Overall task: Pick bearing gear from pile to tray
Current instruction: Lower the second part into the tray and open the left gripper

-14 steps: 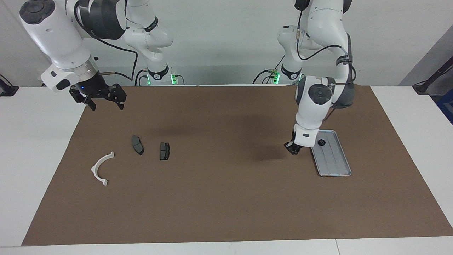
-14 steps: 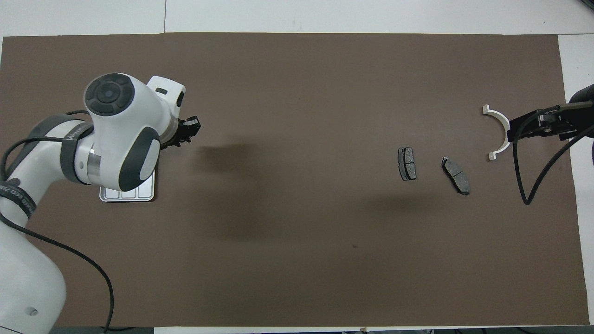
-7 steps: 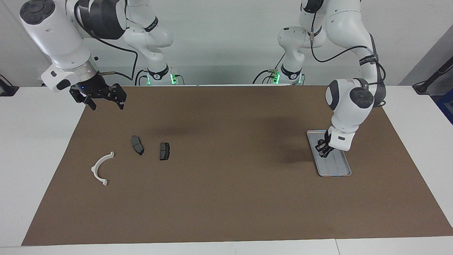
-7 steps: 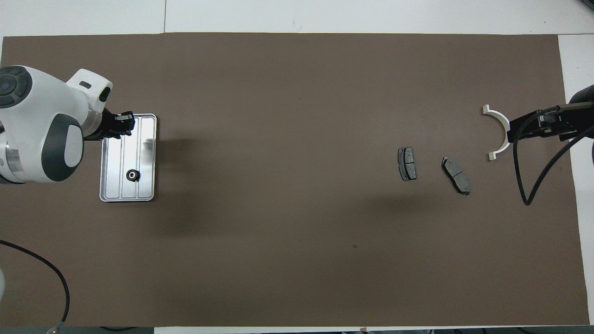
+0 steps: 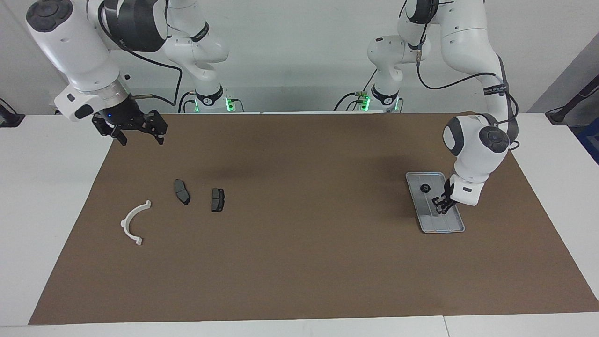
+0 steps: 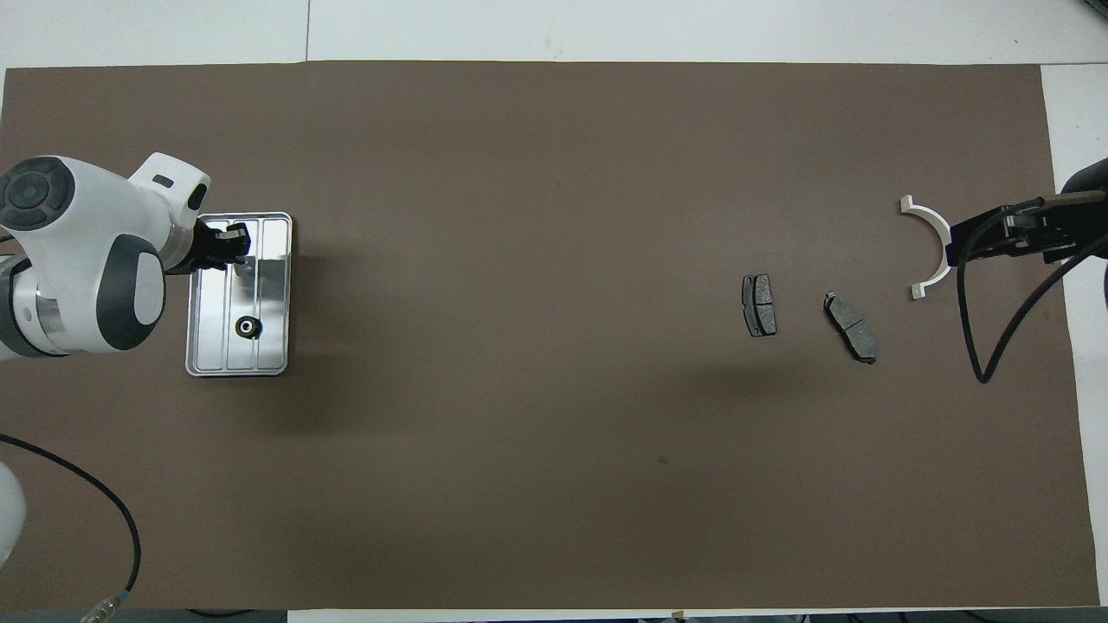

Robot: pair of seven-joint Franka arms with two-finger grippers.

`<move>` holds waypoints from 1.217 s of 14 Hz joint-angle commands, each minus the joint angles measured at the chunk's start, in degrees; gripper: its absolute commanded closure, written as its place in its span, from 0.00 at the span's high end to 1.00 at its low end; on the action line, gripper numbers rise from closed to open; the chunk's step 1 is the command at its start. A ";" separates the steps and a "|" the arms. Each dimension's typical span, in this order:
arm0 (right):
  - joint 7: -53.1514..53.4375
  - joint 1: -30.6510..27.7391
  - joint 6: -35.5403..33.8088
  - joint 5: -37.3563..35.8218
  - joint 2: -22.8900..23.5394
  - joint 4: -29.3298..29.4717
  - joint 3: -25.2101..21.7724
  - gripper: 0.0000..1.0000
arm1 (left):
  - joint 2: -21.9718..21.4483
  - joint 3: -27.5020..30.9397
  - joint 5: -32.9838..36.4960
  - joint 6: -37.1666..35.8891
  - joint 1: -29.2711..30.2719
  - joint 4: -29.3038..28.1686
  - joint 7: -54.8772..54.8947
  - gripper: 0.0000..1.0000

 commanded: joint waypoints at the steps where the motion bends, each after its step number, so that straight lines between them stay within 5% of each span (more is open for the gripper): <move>1: -0.35 -0.65 0.11 0.07 -1.62 -1.87 0.23 1.00 | -0.08 -0.53 0.50 2.76 1.31 -1.77 1.11 0.00; 4: -0.17 -0.30 0.37 0.07 -1.71 -2.22 0.23 1.00 | 0.18 -0.53 0.50 3.11 1.32 -1.86 1.38 0.00; 5: -0.43 -0.48 0.37 0.07 -1.71 -2.31 0.23 1.00 | 0.18 -0.53 0.50 3.11 1.32 -1.86 1.38 0.09; 6: -0.78 -0.65 0.46 0.07 -1.71 -2.31 0.23 1.00 | 0.18 -0.53 0.50 3.11 1.32 -1.94 1.46 0.53; 7: -0.70 -0.65 0.29 0.07 -1.79 -2.40 0.23 1.00 | 0.18 -0.53 0.50 3.11 1.32 -1.95 1.46 0.64; 8: -0.52 -0.65 0.29 0.07 -1.80 -2.40 0.23 1.00 | 0.18 -0.53 0.50 3.03 1.40 -1.95 1.46 0.98; 12: -0.52 -0.57 0.37 -0.54 -1.88 -2.40 0.14 1.00 | -1.48 -0.45 0.50 -0.64 2.27 0.59 1.46 1.00; 17: -0.70 -0.57 0.29 -0.89 -1.88 -2.40 0.14 1.00 | -9.12 -0.71 0.50 -18.81 3.60 7.00 3.57 1.00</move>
